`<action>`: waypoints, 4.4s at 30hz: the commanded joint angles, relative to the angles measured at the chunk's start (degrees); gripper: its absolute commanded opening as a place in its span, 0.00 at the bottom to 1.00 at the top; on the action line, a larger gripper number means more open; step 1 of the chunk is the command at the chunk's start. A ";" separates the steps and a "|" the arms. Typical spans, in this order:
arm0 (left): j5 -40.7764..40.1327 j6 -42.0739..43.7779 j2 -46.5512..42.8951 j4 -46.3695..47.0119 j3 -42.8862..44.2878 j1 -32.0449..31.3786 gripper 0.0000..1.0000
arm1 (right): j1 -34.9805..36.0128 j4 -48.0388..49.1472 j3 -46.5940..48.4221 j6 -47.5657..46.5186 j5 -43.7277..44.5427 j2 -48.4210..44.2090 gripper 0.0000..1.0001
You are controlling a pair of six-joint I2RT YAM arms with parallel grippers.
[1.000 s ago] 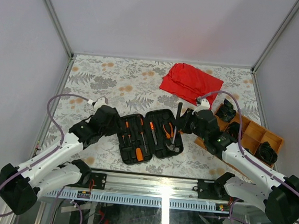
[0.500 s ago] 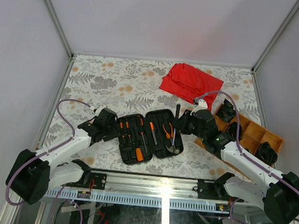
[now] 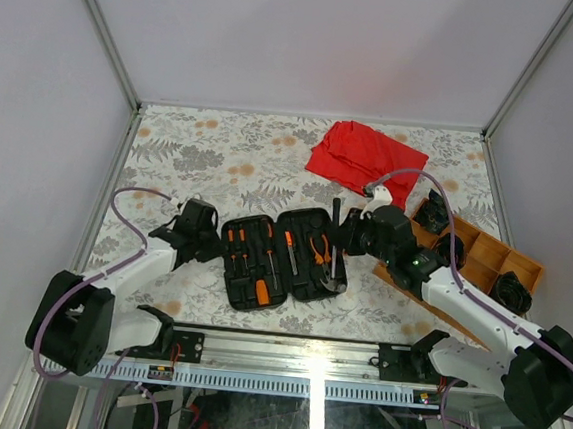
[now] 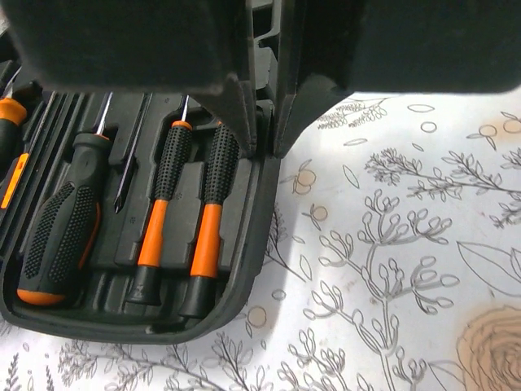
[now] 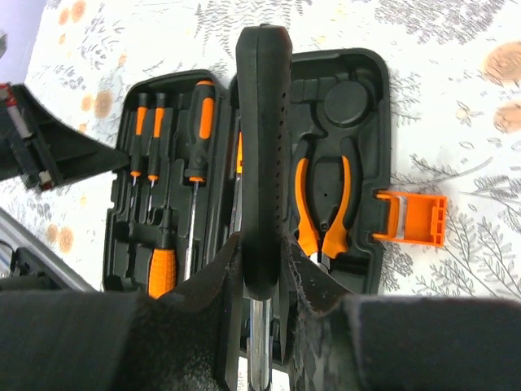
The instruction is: Sort the tools into containers
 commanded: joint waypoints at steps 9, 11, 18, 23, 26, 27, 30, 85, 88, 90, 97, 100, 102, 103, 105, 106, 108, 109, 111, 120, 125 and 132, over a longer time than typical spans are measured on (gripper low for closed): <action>2.06 4.42 4.67 2.68 4.32 6.47 0.16 | -0.06 18.79 6.59 -7.82 -26.13 11.42 0.00; 2.88 4.37 3.65 2.53 4.63 6.47 0.25 | -0.08 22.18 6.40 -7.60 -28.10 13.47 0.00; 3.68 4.02 -0.39 1.22 4.33 6.47 0.45 | -0.02 31.55 5.94 -7.25 -33.67 20.44 0.00; 4.29 3.89 -1.37 0.54 4.14 6.48 0.47 | -0.08 35.96 5.62 -6.74 -35.00 24.51 0.01; 5.09 3.59 -2.52 0.13 3.95 6.48 0.47 | -0.17 37.62 4.87 -6.27 -33.84 26.06 0.01; 5.55 3.50 -3.61 -0.06 4.01 6.47 0.47 | -0.24 38.69 4.48 -6.07 -33.45 26.45 0.01; 6.68 3.32 -7.96 -0.75 4.74 6.50 0.48 | -0.43 40.99 3.52 -5.24 -32.99 27.65 0.02; 9.14 -7.37 -21.39 -6.59 50.53 6.48 1.00 | 0.33 3.77 9.00 -15.73 -11.94 22.93 0.30; 8.96 -7.13 -21.61 -6.35 50.70 6.47 1.00 | 2.15 -0.39 11.64 -15.91 -9.37 22.96 0.28; 8.67 -6.80 -22.16 -6.37 50.56 6.47 1.00 | 2.82 -2.32 13.02 -15.43 -8.83 23.59 0.27; 7.69 -6.53 -23.05 -6.42 49.88 6.47 1.00 | 5.46 -5.67 16.97 -14.93 -8.16 27.47 0.24; 7.53 -6.79 -23.07 -5.87 50.01 6.48 1.00 | 6.83 -7.03 18.22 -14.95 -6.68 28.43 0.22; 7.83 -6.22 -23.11 -6.07 50.54 6.44 1.00 | 7.12 -7.58 18.58 -14.74 -5.96 28.97 0.21; 7.72 -5.96 -23.32 -6.04 50.51 6.48 1.00 | 7.22 -7.94 18.85 -14.69 -5.85 29.28 0.21; 7.39 -5.74 -23.86 -6.29 50.29 6.50 1.00 | 7.32 -8.85 19.40 -14.75 -5.55 29.92 0.20; 7.07 -5.70 -24.01 -6.36 50.06 6.48 1.00 | 7.49 -9.17 19.61 -14.79 -5.49 30.27 0.19; 6.98 -5.85 -24.10 -6.26 49.46 6.52 1.00 | 7.63 -9.19 19.65 -14.71 -5.46 30.73 0.19; 7.19 -5.93 -24.03 -6.43 49.65 6.48 1.00 | 7.71 -9.10 19.63 -14.62 -5.47 30.99 0.19; 7.37 -6.55 -24.05 -5.95 49.46 6.52 1.00 | 7.83 -9.07 19.95 -14.53 -5.71 31.55 0.19; 6.79 -6.00 -24.93 -5.73 49.22 6.50 1.00 | 8.27 -9.71 21.66 -14.64 -5.92 34.91 0.18; 7.54 -7.49 -25.16 -4.36 48.42 6.47 1.00 | 8.61 -11.08 22.93 -14.39 -4.46 36.21 0.15; 8.08 -6.13 -24.54 -4.68 49.68 6.50 1.00 | 9.19 -15.49 24.79 -14.77 -1.92 38.34 0.12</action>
